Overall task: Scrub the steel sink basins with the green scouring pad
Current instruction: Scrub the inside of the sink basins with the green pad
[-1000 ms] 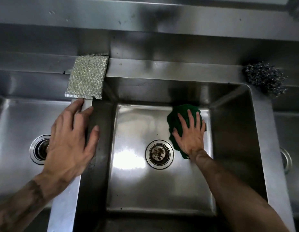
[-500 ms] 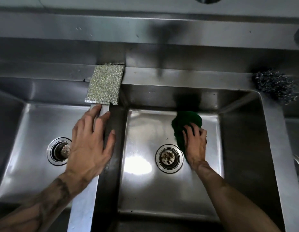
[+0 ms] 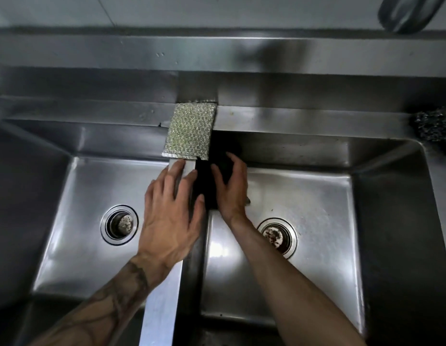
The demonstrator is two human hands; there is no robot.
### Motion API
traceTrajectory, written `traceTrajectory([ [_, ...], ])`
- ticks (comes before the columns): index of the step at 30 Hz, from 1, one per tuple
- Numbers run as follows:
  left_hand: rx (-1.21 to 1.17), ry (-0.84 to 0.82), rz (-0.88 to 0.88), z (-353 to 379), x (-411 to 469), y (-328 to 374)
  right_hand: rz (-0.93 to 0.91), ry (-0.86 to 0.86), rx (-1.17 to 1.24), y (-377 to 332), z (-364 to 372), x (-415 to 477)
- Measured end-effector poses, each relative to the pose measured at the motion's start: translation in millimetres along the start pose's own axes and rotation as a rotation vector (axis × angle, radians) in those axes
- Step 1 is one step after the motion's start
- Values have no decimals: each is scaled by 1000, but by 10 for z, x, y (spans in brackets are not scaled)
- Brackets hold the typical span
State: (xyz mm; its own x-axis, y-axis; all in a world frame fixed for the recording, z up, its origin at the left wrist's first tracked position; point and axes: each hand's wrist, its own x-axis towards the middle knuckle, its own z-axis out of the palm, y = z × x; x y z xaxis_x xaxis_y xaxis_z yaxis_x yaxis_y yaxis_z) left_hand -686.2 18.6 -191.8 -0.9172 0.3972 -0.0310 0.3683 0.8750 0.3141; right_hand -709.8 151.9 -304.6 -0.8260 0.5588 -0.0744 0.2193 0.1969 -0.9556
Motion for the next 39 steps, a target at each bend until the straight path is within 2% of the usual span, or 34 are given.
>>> traceTrajectory([
  [3, -22, 4, 6, 12, -1, -18, 21, -122, 28, -37, 103, -83],
  [13, -43, -34, -9, -33, 2, 1, -111, -328, -152, 114, -69, -788],
  [17, -45, -44, -16, -59, 3, 36, 45, -451, -44, 77, -64, -719],
  [24, -58, -1, 7, -23, 2, 5, 125, -300, 106, -200, 34, -235],
  [29, -71, 17, 9, 0, 7, -7, 175, -383, 176, -140, -104, -752],
  [34, -57, 4, 17, -28, 3, -8, 189, -548, 80, -5, -363, -1689],
  [39, -47, 2, 12, -40, -5, 5, 181, -381, 119, -225, -200, -1430],
])
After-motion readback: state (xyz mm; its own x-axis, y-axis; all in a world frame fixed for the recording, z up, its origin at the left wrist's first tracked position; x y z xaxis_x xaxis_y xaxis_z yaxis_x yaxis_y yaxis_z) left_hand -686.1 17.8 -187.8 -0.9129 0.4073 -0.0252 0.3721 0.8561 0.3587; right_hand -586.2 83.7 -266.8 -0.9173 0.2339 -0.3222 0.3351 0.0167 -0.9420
